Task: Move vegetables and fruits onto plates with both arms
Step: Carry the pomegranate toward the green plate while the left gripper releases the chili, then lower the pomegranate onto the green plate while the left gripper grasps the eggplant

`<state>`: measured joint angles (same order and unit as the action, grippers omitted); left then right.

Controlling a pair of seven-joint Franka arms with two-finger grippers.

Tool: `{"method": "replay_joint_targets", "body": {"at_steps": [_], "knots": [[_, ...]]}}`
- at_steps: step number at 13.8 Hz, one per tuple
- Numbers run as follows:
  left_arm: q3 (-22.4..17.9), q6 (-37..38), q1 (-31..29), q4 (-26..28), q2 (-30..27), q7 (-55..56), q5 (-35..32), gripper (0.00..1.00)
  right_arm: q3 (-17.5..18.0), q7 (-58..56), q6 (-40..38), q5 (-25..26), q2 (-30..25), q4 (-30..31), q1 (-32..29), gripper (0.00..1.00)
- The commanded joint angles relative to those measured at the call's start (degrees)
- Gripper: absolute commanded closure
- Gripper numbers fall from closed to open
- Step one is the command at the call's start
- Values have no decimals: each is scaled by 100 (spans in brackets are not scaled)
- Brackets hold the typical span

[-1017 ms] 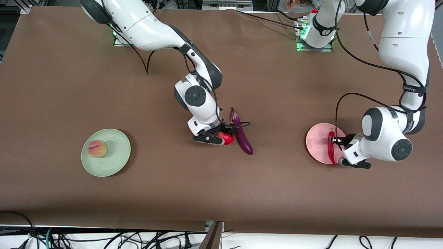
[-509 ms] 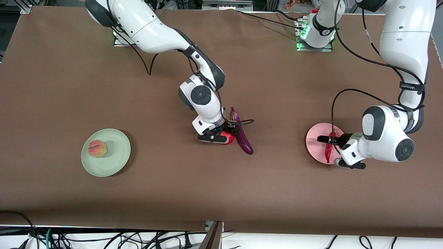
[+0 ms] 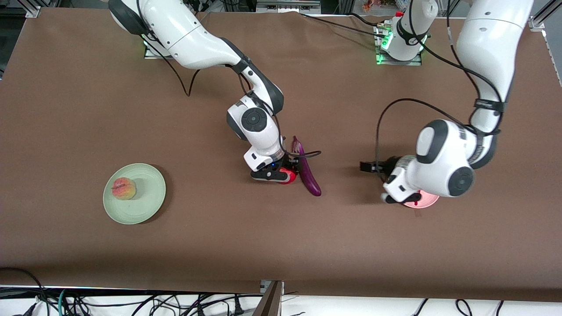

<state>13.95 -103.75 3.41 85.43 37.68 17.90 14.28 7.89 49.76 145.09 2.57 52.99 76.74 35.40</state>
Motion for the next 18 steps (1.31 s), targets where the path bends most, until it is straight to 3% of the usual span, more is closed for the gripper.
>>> {"method": "replay_joint_targets", "body": {"at_steps": [1,5,7,8,10,12,15,18], "knots": [[-42,-496,667,9,151,1264,163,0,-33,78,133,59,-25,78,-24,89],[-68,-1279,1196,79,520,1779,348,0,-77,-307,-479,59,-499,34,-620,90],[-77,-1323,1196,70,574,1796,365,0,-33,-1148,-1260,24,-780,25,-1103,90],[-77,-1367,1240,70,591,1944,365,5,-33,-1718,-1656,-89,-877,16,-1358,90],[-77,-1569,1415,79,652,2322,356,5,-50,-2748,-2194,-528,-1027,16,-1815,90],[-77,-1692,1495,105,696,2411,356,5,-68,-3627,-2729,-547,-1133,16,-2289,90],[-77,-1946,1714,123,714,2980,330,6,-312,-4525,-3275,-486,-1151,25,-2721,90],[-129,-2062,1917,132,776,3097,286,16,-428,-5370,-3330,-486,-1124,51,-3152,90]]}}
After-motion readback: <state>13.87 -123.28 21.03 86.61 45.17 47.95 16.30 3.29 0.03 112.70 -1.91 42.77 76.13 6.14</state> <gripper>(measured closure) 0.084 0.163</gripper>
